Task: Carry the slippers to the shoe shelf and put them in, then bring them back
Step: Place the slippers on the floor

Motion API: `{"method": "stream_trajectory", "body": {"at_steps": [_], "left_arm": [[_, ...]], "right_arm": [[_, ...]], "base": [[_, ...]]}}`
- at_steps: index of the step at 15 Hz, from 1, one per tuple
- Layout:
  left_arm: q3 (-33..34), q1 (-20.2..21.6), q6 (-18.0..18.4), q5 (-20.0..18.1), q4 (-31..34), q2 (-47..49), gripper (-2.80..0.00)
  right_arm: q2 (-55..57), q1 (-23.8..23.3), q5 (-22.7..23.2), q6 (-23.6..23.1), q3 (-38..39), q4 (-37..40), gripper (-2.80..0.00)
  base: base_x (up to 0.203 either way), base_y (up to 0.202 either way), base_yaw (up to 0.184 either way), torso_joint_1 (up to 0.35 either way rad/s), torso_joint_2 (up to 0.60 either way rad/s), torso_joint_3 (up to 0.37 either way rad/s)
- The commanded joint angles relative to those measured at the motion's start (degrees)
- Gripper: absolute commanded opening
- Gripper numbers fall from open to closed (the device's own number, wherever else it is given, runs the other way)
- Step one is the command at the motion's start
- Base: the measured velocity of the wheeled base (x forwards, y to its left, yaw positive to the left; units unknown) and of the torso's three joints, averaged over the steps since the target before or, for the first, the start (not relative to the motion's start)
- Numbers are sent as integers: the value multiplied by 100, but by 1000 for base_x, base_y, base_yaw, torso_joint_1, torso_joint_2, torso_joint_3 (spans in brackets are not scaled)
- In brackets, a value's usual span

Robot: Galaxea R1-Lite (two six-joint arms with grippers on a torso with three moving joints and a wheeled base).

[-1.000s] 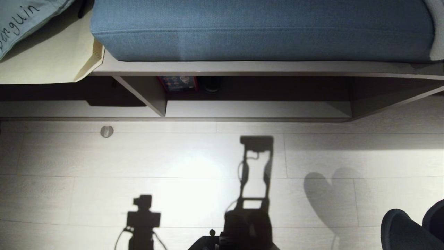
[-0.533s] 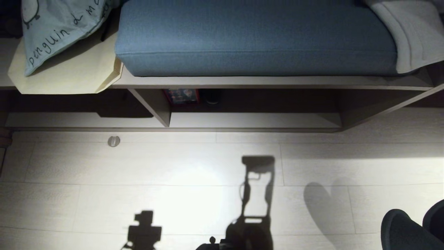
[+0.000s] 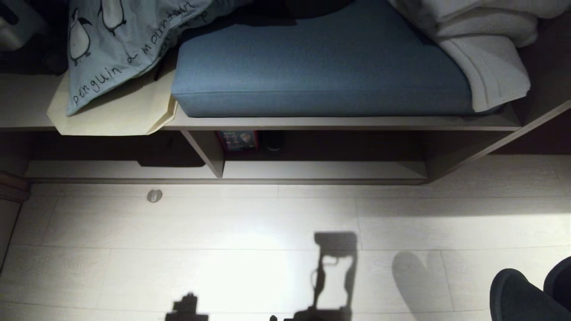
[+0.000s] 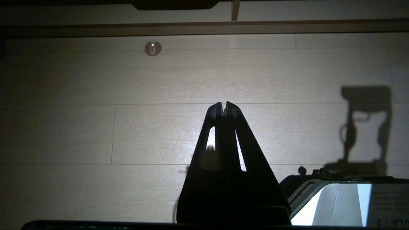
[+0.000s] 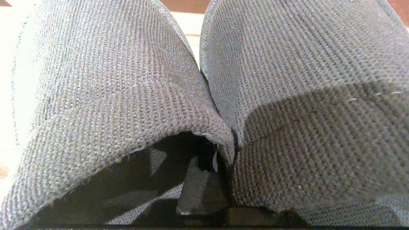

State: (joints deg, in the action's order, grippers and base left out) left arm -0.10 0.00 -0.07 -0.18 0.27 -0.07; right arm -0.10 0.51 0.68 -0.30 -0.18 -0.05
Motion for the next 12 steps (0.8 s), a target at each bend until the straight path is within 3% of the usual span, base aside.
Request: {"method": "stream_trajectory", "body": {"at_steps": [1, 12], "left_arm": [[1, 0, -1, 1, 0, 7, -280], [1, 0, 2, 1, 0, 7, -280]], "right_arm": [[10, 2, 2, -5, 1, -4, -280], [10, 2, 2, -5, 1, -4, -280]], "base": [[0, 0, 0, 2, 2, 207], [0, 0, 0, 3, 0, 203]]}}
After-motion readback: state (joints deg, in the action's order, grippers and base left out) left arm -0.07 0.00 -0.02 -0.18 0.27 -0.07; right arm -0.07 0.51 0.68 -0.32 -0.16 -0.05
